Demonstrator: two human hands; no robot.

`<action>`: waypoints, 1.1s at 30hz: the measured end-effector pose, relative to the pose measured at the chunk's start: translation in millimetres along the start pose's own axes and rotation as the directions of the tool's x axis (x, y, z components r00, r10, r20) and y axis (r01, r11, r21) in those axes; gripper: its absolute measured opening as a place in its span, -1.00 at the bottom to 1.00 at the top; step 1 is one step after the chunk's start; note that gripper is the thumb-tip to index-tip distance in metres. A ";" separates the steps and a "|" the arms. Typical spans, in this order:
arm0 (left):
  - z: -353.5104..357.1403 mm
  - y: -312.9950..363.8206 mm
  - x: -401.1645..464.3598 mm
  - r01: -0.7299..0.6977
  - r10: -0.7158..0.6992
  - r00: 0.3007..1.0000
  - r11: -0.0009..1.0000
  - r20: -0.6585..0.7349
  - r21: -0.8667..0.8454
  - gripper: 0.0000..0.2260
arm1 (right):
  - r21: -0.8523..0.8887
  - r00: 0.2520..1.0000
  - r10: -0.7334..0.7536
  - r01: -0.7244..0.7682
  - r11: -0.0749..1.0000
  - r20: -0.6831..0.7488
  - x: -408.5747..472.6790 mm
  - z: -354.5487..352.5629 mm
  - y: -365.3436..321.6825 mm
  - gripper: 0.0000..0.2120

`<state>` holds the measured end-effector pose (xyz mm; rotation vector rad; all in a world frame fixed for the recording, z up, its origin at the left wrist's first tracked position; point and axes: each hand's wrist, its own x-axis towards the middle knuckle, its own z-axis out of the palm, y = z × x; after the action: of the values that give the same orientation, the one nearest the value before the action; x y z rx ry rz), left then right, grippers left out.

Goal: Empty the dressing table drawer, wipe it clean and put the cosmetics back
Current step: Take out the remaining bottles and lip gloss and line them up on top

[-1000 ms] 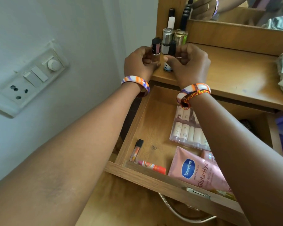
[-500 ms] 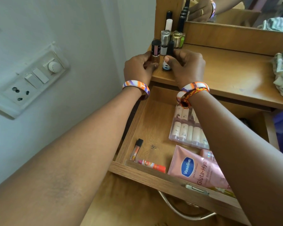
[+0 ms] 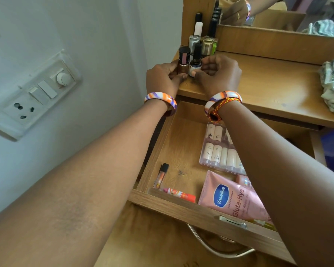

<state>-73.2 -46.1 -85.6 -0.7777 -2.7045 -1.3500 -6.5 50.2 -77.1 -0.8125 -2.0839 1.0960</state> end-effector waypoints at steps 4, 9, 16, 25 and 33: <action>-2.4 2.7 1.6 0.003 -0.004 1.000 0.999 0.016 0.037 -0.59 | 0.004 1.000 0.016 -0.016 1.000 -0.016 0.8 2.7 -0.8 -0.70; -2.9 3.4 2.0 0.014 -0.015 1.000 0.999 0.023 0.032 -0.58 | 0.011 1.000 0.023 -0.023 1.000 -0.013 -0.1 2.0 -0.9 -0.69; -6.8 6.1 -6.4 0.034 -0.033 0.998 0.999 0.050 -0.022 -0.48 | 0.054 0.999 0.029 -0.028 0.998 -0.019 -5.5 -2.8 0.3 -0.65; -26.8 4.0 -49.5 -0.023 0.013 0.997 0.990 0.070 0.138 -0.87 | 0.259 0.964 -0.006 -0.065 0.964 0.266 -50.5 -32.8 1.4 -0.78; -28.3 24.6 -111.2 -0.329 -0.226 0.754 0.683 0.617 0.652 -0.79 | -0.472 0.460 0.333 0.228 0.852 0.823 -102.5 -42.8 -7.5 -0.82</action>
<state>29.4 -102.1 -75.6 -1.3722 -3.2196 0.2298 86.5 -10.9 -77.0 -0.5508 -3.4283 1.1077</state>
